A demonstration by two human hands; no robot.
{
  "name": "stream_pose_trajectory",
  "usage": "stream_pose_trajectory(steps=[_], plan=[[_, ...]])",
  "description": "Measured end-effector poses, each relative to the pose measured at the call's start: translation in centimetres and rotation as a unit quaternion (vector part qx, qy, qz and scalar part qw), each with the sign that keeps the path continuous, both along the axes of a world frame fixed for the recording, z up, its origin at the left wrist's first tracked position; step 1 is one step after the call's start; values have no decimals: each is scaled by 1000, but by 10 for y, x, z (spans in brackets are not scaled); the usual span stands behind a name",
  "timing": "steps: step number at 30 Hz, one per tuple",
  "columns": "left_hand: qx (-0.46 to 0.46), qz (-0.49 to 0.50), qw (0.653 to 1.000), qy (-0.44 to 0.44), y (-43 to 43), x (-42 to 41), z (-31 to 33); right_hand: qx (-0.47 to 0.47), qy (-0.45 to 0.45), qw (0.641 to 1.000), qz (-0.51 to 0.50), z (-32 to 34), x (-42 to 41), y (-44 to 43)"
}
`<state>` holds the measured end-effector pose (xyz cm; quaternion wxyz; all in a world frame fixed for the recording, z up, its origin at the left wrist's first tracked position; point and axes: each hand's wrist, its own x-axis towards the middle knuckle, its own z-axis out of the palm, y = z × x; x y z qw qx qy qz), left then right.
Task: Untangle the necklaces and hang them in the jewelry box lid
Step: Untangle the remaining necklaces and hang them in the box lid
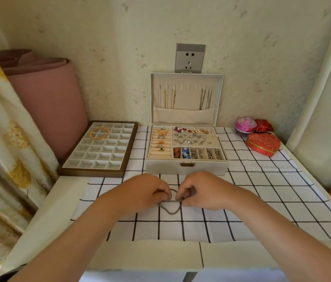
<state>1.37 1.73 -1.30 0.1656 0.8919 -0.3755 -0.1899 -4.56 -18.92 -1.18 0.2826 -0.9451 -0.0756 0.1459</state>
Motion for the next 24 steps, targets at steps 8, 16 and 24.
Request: stream_pose_trajectory(steps=[8,16,24], plan=[[-23,14,1000,-13,8,2,4,-6,3,1000,-7,4,0,-2],[-174,92,961,193,-1,-9,10,49,-15,999,-17,5,2,4],[-311,259,844,353,-19,1,14,238,-38,964,-115,18,2,-3]])
